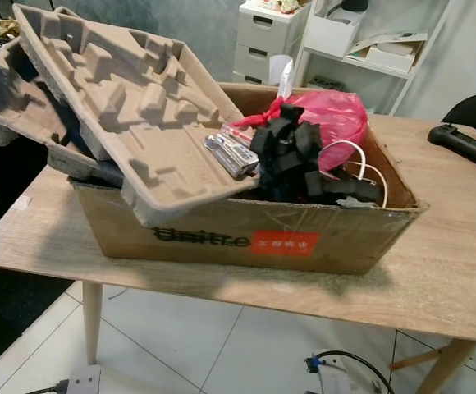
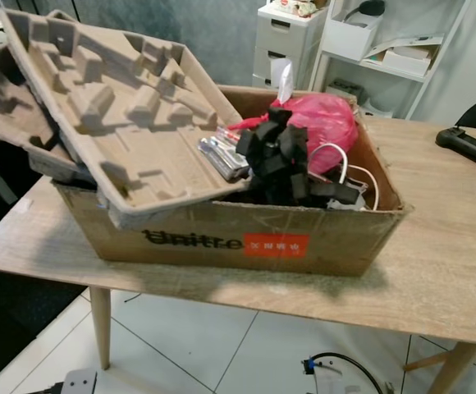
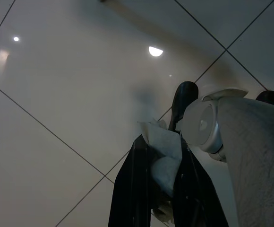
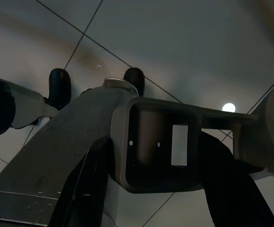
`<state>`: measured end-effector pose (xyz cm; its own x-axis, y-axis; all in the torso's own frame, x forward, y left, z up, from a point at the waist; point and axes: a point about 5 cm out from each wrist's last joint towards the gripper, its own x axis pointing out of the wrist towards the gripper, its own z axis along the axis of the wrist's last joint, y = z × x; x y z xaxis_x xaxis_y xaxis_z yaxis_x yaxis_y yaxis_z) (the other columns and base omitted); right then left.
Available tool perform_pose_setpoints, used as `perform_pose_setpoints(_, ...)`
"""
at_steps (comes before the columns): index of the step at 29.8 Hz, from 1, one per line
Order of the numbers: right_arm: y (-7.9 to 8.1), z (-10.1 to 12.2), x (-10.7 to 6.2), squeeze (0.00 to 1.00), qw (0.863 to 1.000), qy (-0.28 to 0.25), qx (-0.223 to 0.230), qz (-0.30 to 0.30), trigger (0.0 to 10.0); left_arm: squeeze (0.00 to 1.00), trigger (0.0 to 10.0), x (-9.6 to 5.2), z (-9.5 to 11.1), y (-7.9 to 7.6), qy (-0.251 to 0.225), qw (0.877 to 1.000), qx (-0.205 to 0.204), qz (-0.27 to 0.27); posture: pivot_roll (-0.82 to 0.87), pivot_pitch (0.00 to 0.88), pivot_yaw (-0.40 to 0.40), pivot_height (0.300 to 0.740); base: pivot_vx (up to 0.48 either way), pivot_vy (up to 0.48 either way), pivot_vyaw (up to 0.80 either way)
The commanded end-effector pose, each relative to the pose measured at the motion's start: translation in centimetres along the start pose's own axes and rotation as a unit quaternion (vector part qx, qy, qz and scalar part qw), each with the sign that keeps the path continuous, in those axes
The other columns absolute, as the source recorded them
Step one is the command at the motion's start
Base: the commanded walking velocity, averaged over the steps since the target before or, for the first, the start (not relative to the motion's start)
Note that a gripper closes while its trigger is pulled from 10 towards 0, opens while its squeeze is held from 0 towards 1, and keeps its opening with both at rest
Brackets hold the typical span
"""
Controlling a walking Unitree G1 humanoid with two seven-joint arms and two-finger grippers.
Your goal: Picking trash to rubbish bin
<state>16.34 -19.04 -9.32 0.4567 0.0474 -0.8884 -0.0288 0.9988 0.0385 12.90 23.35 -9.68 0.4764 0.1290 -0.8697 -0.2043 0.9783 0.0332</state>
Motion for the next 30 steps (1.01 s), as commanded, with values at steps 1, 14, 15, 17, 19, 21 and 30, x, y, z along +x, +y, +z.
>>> perform_pose_setpoints(1, -0.6, -0.7, -0.1, 0.00, 1.000, 0.009, 0.023, -0.019, 10.0, 0.00, 10.0, -0.2, -0.9, 0.2, 0.014, 1.000, 0.000, 0.008, 0.13, 0.074, -0.040, 0.740, 0.000, 0.000, 0.00)
perform_pose_setpoints(14, -9.4, -3.1, -3.0, 0.00, 0.946, 0.004, 0.223, -0.234, 10.0, 0.00, 10.0, -1.5, 1.8, 7.8, -0.054, 0.977, -0.120, 0.167, 0.12, 0.078, -0.050, 0.740, 0.000, 0.000, 0.00)
perform_pose_setpoints(15, -10.5, -3.5, -3.6, 0.00, 0.939, 0.002, 0.233, -0.254, 10.0, 0.00, 10.0, -1.8, 2.6, 8.8, -0.070, 0.972, -0.130, 0.181, 0.12, 0.078, -0.050, 0.740, 0.000, 0.000, 0.00)
perform_pose_setpoints(17, -11.0, -3.7, -3.9, 0.00, 0.935, 0.002, 0.236, -0.263, 10.0, 0.00, 10.0, -2.0, 3.0, 9.3, -0.080, 0.970, -0.135, 0.187, 0.12, 0.082, -0.050, 0.740, 0.000, 0.000, 0.00)
perform_pose_setpoints(19, -11.6, -3.9, -4.2, 0.00, 0.932, 0.000, 0.239, -0.272, 10.0, 0.00, 10.0, -2.1, 3.4, 9.9, -0.089, 0.968, -0.138, 0.191, 0.11, 0.085, -0.049, 0.740, 0.000, 0.000, 0.00)
perform_pose_setpoints(21, -12.3, -4.1, -4.6, 0.00, 0.926, -0.001, 0.245, -0.287, 10.0, 0.00, 10.0, -2.3, 4.0, 10.3, -0.101, 0.966, -0.140, 0.193, 0.11, 0.088, -0.049, 0.740, 0.000, 0.000, 0.00)
perform_pose_setpoints(30, -18.5, -4.1, -8.8, 0.00, 0.867, -0.025, 0.257, -0.427, 10.0, 0.00, 10.0, -4.6, 8.0, 15.0, -0.200, 0.930, -0.189, 0.243, 0.09, 0.082, -0.047, 0.740, 0.000, 0.000, 0.00)
